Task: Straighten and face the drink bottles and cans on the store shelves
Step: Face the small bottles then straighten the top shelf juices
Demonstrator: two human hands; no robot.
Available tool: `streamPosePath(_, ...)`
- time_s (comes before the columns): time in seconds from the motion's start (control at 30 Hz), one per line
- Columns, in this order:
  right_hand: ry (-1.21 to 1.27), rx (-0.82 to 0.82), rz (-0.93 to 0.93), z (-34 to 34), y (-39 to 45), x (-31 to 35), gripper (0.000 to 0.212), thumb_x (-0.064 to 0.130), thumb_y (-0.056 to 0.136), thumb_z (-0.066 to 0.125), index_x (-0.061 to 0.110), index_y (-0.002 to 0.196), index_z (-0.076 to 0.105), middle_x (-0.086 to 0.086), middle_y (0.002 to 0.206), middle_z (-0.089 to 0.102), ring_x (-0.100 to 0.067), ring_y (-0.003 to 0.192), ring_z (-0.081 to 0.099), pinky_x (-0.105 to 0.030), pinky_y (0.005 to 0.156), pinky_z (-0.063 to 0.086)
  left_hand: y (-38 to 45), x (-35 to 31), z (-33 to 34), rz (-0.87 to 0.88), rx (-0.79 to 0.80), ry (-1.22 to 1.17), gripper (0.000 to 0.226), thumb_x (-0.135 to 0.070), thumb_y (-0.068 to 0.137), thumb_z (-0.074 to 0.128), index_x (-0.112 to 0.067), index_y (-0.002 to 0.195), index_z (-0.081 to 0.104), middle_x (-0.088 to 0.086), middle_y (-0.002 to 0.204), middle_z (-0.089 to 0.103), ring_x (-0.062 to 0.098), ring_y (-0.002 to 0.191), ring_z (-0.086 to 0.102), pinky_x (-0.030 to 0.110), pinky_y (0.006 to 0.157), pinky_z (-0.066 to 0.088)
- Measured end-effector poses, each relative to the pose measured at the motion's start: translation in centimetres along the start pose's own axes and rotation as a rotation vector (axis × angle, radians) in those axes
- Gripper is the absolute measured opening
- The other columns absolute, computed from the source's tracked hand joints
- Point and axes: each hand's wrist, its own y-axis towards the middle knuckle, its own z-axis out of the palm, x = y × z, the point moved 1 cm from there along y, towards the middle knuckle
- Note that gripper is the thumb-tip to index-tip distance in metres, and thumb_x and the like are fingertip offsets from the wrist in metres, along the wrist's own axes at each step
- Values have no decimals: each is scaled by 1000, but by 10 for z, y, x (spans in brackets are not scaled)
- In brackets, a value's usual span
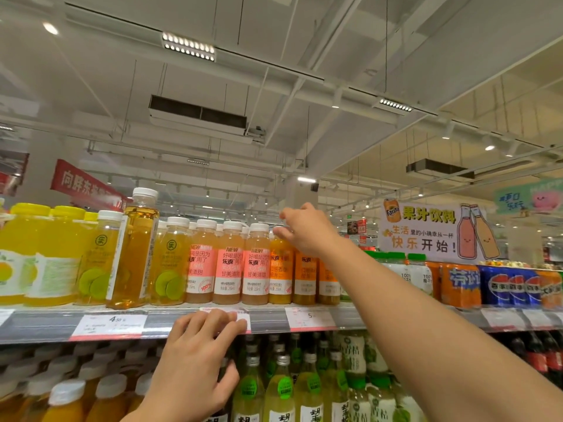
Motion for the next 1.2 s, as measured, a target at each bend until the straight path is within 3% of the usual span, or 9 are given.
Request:
streamPosePath(0.1, 56, 103, 19, 9, 6, 2, 51, 54, 100, 53, 18, 135, 55, -7, 121, 66, -28, 119, 55, -46, 97, 50, -1, 0, -5, 4, 6, -18, 54, -51, 67, 62, -41, 120, 55, -16, 116, 55, 13, 103, 54, 32, 96, 30)
streamPosePath(0.23, 291, 106, 60, 10, 13, -7, 39, 43, 96, 67, 19, 126, 62, -4, 114, 69, -23, 104, 64, -42, 88, 57, 0, -2, -10, 2, 22, -17, 53, -52, 69, 62, -42, 121, 55, -17, 117, 55, 12, 104, 52, 31, 96, 29)
streamPosePath(0.43, 377, 145, 23, 2, 13, -19, 26, 38, 95, 68, 23, 116, 68, 1, 110, 70, -16, 97, 66, -40, 87, 59, -1, -4, -8, -9, 13, -34, 51, -49, 72, 61, -40, 122, 56, -17, 118, 54, 12, 105, 52, 31, 96, 29)
streamPosePath(0.57, 368, 152, 4, 1, 9, -22, 29, 42, 100, 60, 23, 122, 66, 6, 113, 67, -15, 99, 64, -31, 84, 54, -1, -4, -7, -6, 1, -22, 52, -50, 73, 59, -39, 123, 57, -16, 119, 54, 12, 107, 52, 32, 98, 29)
streamPosePath(0.7, 273, 36, 53, 5, 5, -35, 27, 37, 104, 47, 21, 113, 67, 0, 110, 70, -17, 93, 67, -41, 86, 59, -1, -4, -6, -10, -4, -17, 51, -49, 73, 59, -39, 123, 56, -16, 119, 52, 13, 108, 52, 33, 99, 29)
streamPosePath(0.8, 134, 82, 70, 12, -1, -43, 29, 38, 101, 54, 21, 123, 64, 0, 111, 69, -18, 94, 65, -38, 84, 59, -2, -5, -6, -31, 1, -15, 50, -48, 74, 58, -38, 123, 55, -15, 119, 53, 15, 109, 52, 35, 99, 33)
streamPosePath(1.0, 255, 33, 123, 12, -7, -45, 21, 37, 99, 62, 23, 114, 59, -2, 102, 68, -18, 85, 66, -32, 67, 55, 0, -7, -12, -52, 38, -13, 51, -47, 77, 54, -34, 127, 55, -10, 120, 52, 19, 112, 51, 39, 98, 38)
streamPosePath(1.2, 290, 50, 103, 2, -9, -50, 21, 36, 99, 64, 23, 114, 61, -4, 107, 69, -22, 91, 65, -30, 66, 51, 0, -3, -8, -31, 35, 6, 63, -75, 79, 53, -35, 128, 56, -11, 120, 52, 19, 111, 50, 40, 97, 40)
